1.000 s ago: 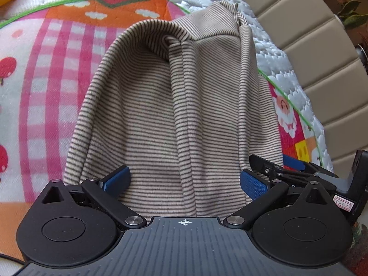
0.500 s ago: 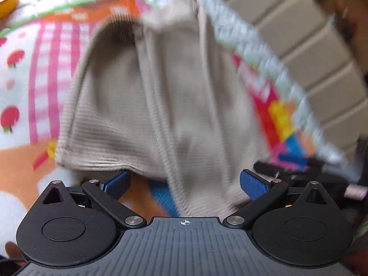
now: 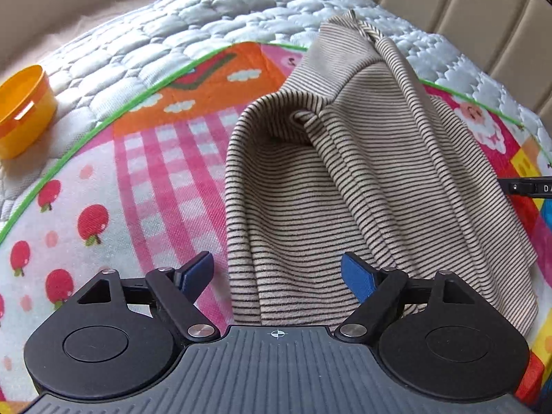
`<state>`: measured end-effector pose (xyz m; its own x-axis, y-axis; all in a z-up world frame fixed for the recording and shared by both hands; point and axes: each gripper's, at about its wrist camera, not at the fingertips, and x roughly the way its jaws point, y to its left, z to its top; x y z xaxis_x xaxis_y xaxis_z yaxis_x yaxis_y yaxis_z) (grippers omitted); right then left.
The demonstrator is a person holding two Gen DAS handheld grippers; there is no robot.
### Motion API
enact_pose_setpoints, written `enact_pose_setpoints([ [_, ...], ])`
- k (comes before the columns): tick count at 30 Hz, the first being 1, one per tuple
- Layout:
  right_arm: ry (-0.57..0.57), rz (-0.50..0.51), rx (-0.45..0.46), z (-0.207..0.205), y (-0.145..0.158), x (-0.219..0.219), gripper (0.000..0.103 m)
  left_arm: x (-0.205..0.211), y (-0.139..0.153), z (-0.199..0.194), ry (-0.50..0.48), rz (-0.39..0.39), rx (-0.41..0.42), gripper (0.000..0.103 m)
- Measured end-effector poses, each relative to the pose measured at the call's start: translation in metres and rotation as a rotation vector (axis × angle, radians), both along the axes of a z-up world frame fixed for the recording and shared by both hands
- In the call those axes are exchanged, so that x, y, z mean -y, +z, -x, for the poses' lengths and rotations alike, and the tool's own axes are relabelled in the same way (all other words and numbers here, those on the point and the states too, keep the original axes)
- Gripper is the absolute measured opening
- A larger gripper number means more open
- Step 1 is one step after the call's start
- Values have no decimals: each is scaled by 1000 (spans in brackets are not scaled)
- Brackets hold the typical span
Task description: Fold clothes
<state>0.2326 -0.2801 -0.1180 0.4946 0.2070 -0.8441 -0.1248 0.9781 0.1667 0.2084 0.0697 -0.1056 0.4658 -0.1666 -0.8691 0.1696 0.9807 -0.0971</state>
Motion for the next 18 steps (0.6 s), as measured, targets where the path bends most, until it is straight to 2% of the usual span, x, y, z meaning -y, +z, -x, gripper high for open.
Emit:
enact_pose_setpoints([
  [1, 54, 34, -1, 1, 1, -8, 32, 2, -4, -2, 4, -4, -8, 83],
  [2, 108, 65, -5, 3, 2, -15, 22, 2, -5, -2, 14, -12, -6, 75],
  [3, 142, 80, -22, 6, 4, -18, 18, 2, -4, -1, 15, -22, -4, 67],
  [4, 170, 90, -43, 9, 7, -20, 13, 3, -3, 0, 16, -31, -1, 54],
  [5, 193, 108, -56, 14, 8, -21, 13, 5, -1, 2, 2, -38, -5, 40],
  [6, 215, 129, -65, 20, 10, -22, 13, 9, 2, 6, -27, -39, -13, 33],
  [8, 251, 165, -97, 35, 12, -22, 12, 19, 6, 16, -85, -40, -29, 27],
  [9, 264, 181, -112, 43, 12, -22, 12, 24, 8, 21, -115, -41, -37, 25],
  [12, 304, 230, -141, 69, 12, -20, 12, 39, 11, 43, -190, 21, -124, 25],
  [14, 292, 229, -151, 80, 16, -16, 13, 46, 11, 57, -237, 28, -164, 25],
  [16, 245, 181, -125, 84, 27, -9, 15, 46, 17, 65, -258, 13, -168, 34],
  [18, 191, 126, -70, 88, 43, -2, 21, 38, 34, 68, -231, 28, -123, 49],
])
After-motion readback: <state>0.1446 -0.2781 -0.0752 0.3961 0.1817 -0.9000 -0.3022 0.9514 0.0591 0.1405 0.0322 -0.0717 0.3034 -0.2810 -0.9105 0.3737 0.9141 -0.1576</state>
